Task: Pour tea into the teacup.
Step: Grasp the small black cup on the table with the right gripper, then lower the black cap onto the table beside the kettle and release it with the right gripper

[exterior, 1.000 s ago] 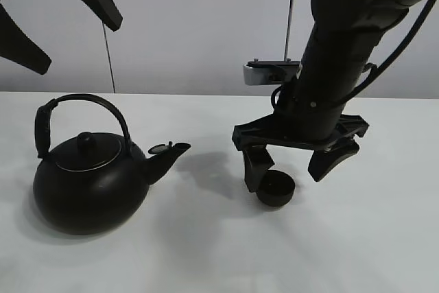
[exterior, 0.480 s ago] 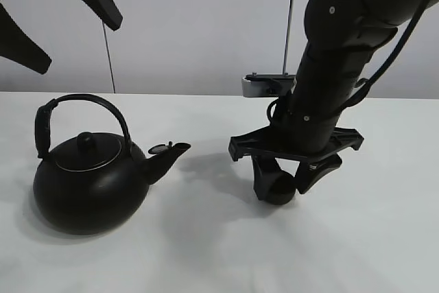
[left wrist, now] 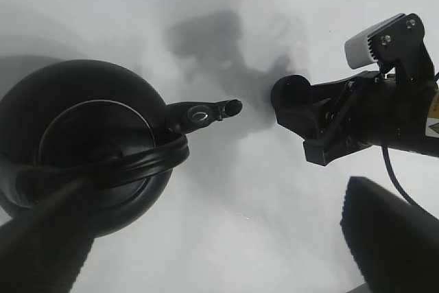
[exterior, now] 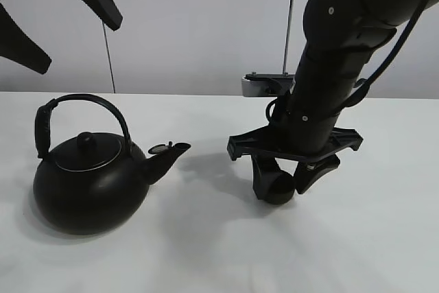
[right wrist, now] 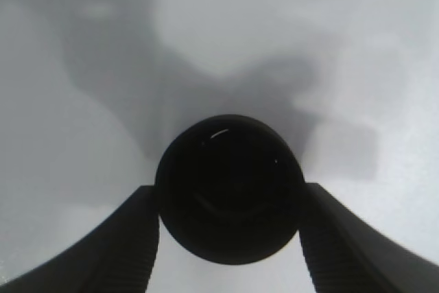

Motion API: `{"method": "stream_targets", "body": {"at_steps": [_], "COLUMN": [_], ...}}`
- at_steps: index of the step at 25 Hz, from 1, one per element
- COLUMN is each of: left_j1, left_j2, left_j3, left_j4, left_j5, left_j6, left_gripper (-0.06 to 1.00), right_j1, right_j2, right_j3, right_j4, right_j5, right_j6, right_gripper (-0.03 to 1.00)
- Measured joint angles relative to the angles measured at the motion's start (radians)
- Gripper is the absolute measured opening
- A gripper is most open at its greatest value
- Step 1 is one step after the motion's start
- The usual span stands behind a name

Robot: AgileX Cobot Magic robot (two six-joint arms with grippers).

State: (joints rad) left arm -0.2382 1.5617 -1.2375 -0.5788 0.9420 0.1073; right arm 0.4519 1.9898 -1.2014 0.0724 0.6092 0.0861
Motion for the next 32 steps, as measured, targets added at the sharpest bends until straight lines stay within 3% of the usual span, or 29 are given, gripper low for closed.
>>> {"method": "stream_targets", "body": {"at_steps": [8,16,32], "left_j1": [0.0,0.0,0.0], "left_j2": [0.0,0.0,0.0], "left_j3": [0.0,0.0,0.0], "left_j4": [0.0,0.0,0.0], "left_j5": [0.0,0.0,-0.001], "left_j6": [0.0,0.0,0.0], "left_gripper": [0.69,0.69,0.69], "right_j1": [0.003,0.105,0.145], "right_j2": [-0.014,-0.013,0.105], "right_j3": [-0.035,-0.174,-0.186], "right_j4": [0.051,0.06,0.014], "right_j5": [0.04,0.129,0.132], "right_j6": [0.005,-0.001,0.018], "right_gripper": [0.4,0.4,0.4]}}
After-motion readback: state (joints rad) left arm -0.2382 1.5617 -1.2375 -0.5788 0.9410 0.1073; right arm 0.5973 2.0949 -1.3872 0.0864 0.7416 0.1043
